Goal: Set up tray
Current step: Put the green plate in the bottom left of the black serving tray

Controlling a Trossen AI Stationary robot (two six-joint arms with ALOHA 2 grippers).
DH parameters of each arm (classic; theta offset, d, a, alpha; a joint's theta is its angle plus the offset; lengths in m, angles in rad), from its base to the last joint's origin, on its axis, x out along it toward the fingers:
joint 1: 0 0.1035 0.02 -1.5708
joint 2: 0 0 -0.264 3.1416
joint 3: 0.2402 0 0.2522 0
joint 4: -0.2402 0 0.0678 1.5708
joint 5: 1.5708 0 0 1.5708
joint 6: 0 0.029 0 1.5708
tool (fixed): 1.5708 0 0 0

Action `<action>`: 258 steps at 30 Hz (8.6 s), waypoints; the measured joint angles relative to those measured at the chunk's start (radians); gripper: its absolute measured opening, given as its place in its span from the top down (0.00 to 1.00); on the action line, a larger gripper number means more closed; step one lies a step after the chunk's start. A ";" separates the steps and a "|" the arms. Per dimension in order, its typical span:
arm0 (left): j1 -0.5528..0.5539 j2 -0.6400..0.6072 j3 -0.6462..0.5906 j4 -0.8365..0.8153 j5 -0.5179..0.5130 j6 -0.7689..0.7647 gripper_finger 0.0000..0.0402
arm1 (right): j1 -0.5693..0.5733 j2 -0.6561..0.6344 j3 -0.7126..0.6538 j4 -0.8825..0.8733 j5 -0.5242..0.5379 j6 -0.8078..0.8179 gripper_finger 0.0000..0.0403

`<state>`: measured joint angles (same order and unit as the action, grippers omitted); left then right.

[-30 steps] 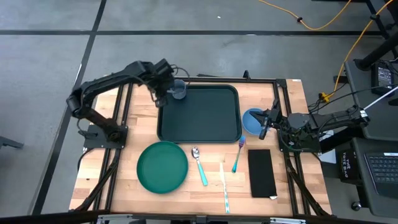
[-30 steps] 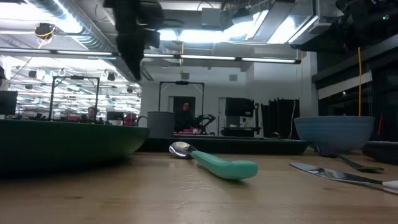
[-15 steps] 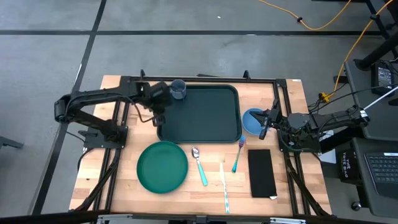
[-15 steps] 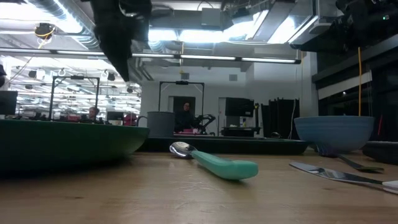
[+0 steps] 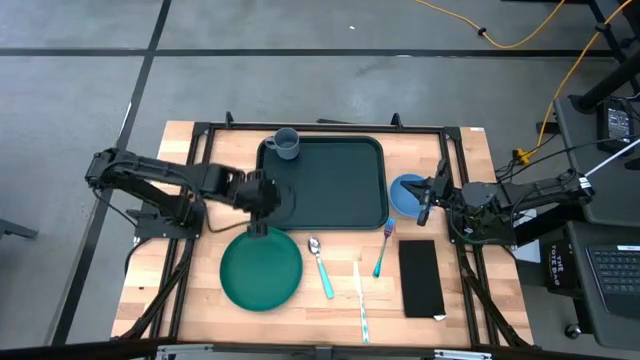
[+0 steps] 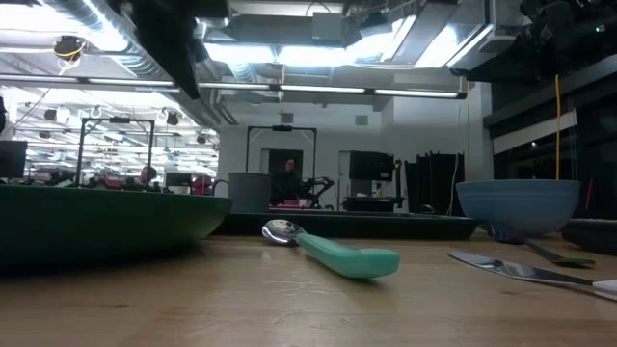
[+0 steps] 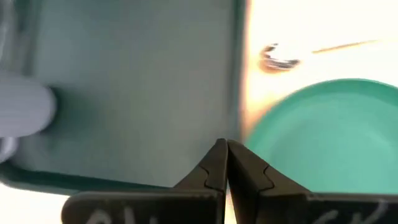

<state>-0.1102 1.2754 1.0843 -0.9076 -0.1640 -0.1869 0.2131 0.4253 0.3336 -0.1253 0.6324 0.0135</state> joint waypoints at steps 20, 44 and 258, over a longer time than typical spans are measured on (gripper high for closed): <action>-0.492 0.315 0.238 -0.040 -0.031 -0.575 1.00 | 0.000 0.031 0.000 0.000 -0.008 0.011 0.98; -0.601 0.607 0.568 -0.219 -0.011 -0.848 0.98 | 0.000 0.085 0.000 0.001 -0.035 0.038 0.98; -0.143 0.528 0.279 -0.073 -0.168 0.055 1.00 | 0.000 0.085 0.000 -0.088 -0.087 0.089 0.98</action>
<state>-0.2532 1.8038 1.3631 -0.9807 -0.3321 -0.1322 0.2131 0.5106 0.3336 -0.2134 0.5457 0.1020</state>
